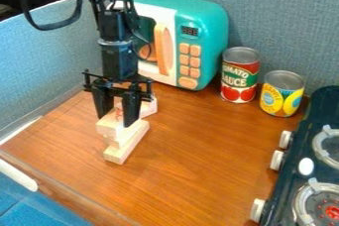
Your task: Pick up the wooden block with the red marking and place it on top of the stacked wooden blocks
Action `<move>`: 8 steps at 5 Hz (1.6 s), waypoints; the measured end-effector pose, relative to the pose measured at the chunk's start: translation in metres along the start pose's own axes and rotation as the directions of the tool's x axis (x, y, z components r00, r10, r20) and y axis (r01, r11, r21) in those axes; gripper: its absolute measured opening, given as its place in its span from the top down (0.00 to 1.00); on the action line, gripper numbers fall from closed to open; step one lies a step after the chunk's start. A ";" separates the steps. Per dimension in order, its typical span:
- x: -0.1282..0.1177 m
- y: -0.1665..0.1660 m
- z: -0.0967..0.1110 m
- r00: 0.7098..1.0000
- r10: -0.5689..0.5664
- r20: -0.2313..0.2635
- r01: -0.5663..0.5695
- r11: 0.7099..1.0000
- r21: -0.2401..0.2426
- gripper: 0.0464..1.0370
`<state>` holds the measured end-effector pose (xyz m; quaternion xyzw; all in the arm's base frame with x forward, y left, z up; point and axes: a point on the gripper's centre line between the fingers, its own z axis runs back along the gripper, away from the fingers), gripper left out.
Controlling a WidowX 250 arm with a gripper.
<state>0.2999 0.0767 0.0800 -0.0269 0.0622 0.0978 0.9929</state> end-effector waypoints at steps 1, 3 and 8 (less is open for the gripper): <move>0.009 0.007 -0.002 1.000 0.009 -0.017 -0.009 1.000 -0.010 0.48; 0.019 0.012 -0.008 0.999 0.005 -0.034 -0.005 1.000 0.005 0.48; 0.048 0.013 0.011 0.999 -0.047 0.019 0.046 0.999 0.012 0.48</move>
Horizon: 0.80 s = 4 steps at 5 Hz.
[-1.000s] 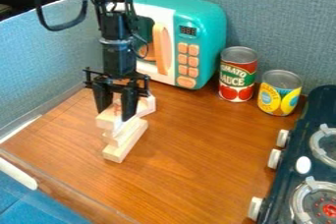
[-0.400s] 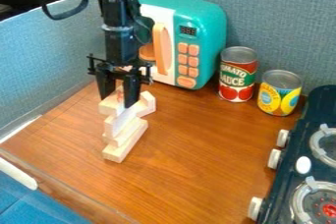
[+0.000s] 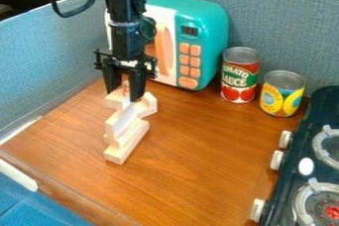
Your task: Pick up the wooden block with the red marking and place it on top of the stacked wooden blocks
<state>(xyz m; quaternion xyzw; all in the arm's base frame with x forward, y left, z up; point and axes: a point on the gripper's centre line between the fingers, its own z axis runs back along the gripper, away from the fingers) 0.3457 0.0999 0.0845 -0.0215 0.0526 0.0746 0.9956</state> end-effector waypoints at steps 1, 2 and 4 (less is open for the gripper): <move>-0.003 0.004 -0.002 1.000 0.002 -0.027 -0.002 1.000 0.024 0.48; -0.012 0.004 -0.009 0.998 -0.012 -0.069 0.014 1.000 0.022 0.48; -0.019 0.007 -0.019 0.997 -0.013 -0.074 0.017 0.999 0.044 0.48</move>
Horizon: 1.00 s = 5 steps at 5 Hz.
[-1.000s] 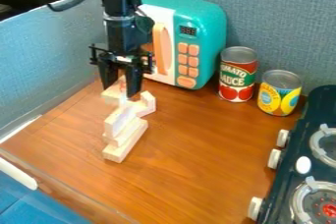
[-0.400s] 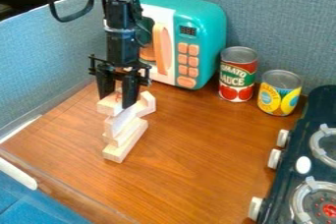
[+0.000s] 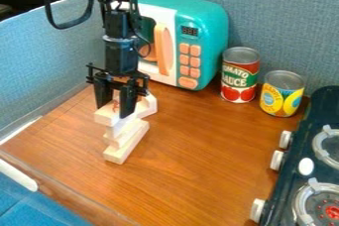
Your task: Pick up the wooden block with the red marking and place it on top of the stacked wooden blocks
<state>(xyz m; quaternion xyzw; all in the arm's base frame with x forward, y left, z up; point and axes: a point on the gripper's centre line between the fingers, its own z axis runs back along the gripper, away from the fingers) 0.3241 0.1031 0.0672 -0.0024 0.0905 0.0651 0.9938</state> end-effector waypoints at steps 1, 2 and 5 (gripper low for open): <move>0.004 0.000 0.000 1.000 0.021 0.023 -0.021 1.000 -0.001 0.48; 0.005 -0.001 0.000 0.999 0.024 0.030 -0.024 1.000 -0.005 0.48; 0.008 -0.002 -0.001 0.999 0.024 0.031 -0.023 0.999 -0.022 0.03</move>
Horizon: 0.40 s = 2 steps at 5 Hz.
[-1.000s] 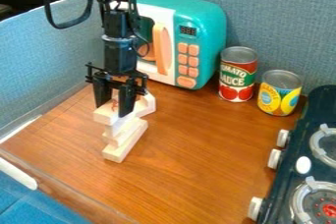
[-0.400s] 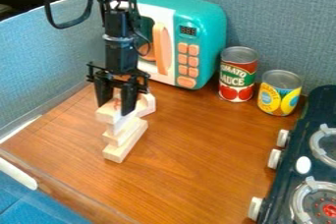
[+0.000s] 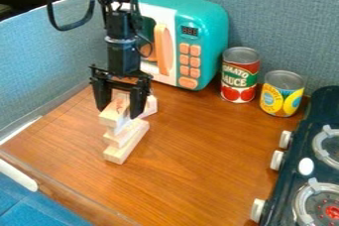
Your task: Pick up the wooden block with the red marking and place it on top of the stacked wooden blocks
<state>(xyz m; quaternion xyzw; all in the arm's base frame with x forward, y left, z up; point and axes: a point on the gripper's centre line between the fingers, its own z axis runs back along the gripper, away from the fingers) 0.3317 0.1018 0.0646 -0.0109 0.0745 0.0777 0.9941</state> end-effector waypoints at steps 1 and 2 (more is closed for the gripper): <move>0.000 0.004 0.000 1.000 0.019 0.006 -0.019 1.000 -0.003 0.04; -0.006 0.000 -0.003 1.000 0.003 0.015 -0.002 1.000 -0.019 0.04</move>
